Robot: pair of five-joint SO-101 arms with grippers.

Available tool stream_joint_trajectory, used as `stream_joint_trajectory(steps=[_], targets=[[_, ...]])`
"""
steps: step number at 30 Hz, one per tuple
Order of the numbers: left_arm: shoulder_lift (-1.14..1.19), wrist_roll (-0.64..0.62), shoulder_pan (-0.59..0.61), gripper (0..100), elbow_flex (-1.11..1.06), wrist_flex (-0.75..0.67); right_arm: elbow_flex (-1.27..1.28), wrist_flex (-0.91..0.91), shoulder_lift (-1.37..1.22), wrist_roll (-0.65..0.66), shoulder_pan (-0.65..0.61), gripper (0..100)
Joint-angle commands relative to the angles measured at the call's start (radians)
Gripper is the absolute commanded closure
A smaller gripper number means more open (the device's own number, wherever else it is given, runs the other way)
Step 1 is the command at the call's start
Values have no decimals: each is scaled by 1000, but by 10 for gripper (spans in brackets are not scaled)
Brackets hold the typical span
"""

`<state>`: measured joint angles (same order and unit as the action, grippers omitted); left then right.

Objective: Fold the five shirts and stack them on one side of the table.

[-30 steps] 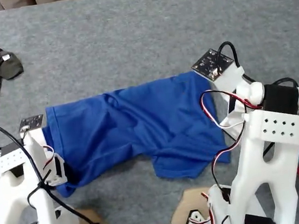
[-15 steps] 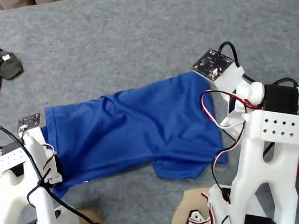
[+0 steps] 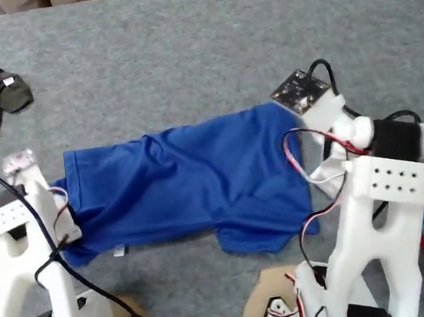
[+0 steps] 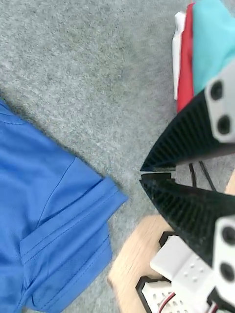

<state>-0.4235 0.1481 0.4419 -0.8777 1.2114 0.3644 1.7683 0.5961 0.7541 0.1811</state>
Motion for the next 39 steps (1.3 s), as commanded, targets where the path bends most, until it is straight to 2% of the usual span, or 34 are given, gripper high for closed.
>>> stream_joint_trajectory(steps=[1, 6, 8, 21, 31, 34, 39], targets=[[-8, -58, 0, 981, 123, 48, 70, 20, 25, -81, -124, 966], [-8, -77, -8, 981, 132, 51, 208, -3, 30, -258, -412, 952], [-8, -77, -8, 981, 123, 43, 208, -17, 25, -295, -443, 917], [-5, -77, -8, 981, 133, 43, 288, -18, -45, -302, -438, 892], [-8, -75, 2, 981, 132, 58, 361, -101, -47, -272, -437, 893], [-8, -77, 2, 981, 135, 64, 320, -100, -50, -204, -392, 892], [-8, -78, -5, 981, 143, 61, 154, -18, -162, -195, -229, 892]])
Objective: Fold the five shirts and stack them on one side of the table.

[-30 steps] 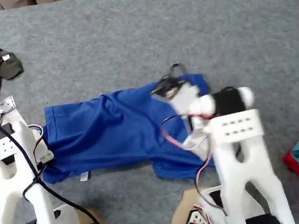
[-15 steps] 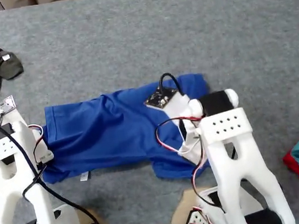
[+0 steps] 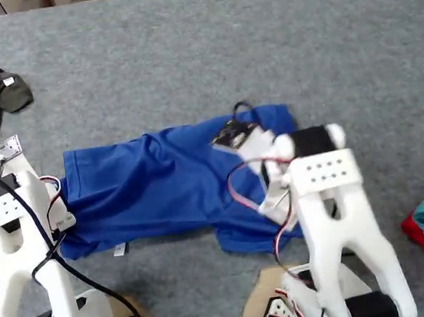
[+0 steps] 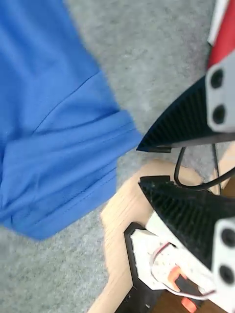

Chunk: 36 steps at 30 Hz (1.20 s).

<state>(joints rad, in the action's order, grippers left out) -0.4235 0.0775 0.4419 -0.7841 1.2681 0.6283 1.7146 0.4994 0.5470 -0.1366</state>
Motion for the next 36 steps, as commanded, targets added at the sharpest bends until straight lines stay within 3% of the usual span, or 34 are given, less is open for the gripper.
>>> stream_joint_trajectory(steps=[1, 9, 18, 23, 36], targets=[[-8, -8, -6, 981, 49, 5, -127, 41, -110, 14, 124, 892], [-8, -8, -6, 981, 43, 6, -153, 17, -337, 40, 269, 891], [-8, -8, -3, 981, 44, 2, -54, 8, -344, -146, 271, 889], [-8, -8, -2, 981, 40, 6, 51, -114, -341, -288, 272, 890], [-8, -5, -8, 981, 41, 0, 110, -262, -344, -327, 271, 889]])
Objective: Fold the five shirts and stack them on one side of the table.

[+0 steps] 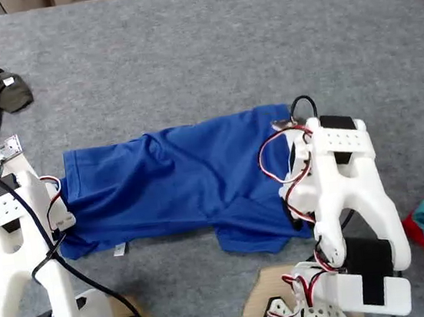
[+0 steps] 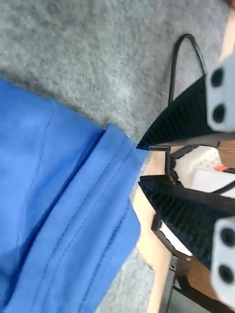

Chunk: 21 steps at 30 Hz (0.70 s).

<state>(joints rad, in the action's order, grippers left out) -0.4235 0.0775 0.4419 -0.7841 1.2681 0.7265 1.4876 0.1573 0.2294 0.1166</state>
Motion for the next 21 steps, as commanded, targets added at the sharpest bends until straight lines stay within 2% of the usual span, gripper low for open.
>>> stream_joint_trajectory(steps=[1, 4, 10, 21], targets=[[-8, -3, -8, 981, 43, 0, 18, -46, -2, -11, 18, 889], [-8, -5, -8, 981, 48, -3, 22, -64, -4, -26, 18, 880], [-7, -3, -8, 981, 48, -44, 22, -81, -4, -71, 8, 754], [-1, -2, -8, 981, 48, -44, 35, -160, -48, -72, -10, 861]])
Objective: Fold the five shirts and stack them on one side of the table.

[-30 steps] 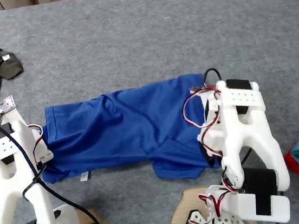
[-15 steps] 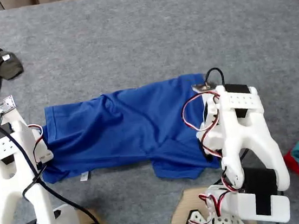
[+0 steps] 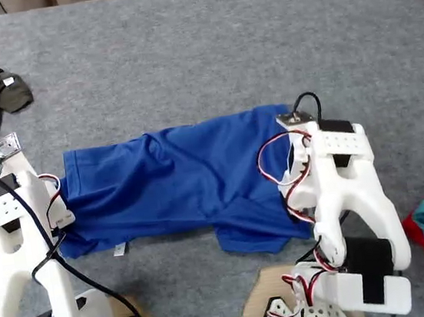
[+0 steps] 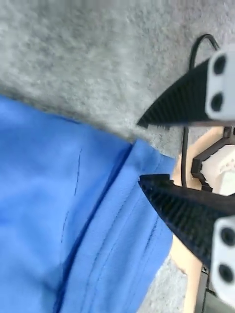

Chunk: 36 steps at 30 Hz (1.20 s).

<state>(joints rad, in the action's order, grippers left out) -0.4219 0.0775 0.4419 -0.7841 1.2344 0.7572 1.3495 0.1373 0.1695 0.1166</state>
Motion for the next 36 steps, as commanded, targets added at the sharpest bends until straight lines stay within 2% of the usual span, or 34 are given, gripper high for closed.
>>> stream_joint_trajectory(steps=[1, 10, 17, 22, 28, 36], targets=[[-2, -2, -8, 981, 48, -11, 4, -20, -53, -12, -13, 861], [-2, -2, -8, 981, 48, -11, -35, -23, -236, -12, -25, 864], [-8, -2, -8, 981, 46, -9, -108, -15, -237, -12, -25, 993], [-10, 0, -5, 981, 43, -8, -147, 18, -236, -11, -22, 993], [-10, -6, -2, 981, 51, -12, -361, 28, -113, -71, 74, 993], [-10, -9, 0, 981, 164, -81, -582, 20, 81, -74, 76, 993]])
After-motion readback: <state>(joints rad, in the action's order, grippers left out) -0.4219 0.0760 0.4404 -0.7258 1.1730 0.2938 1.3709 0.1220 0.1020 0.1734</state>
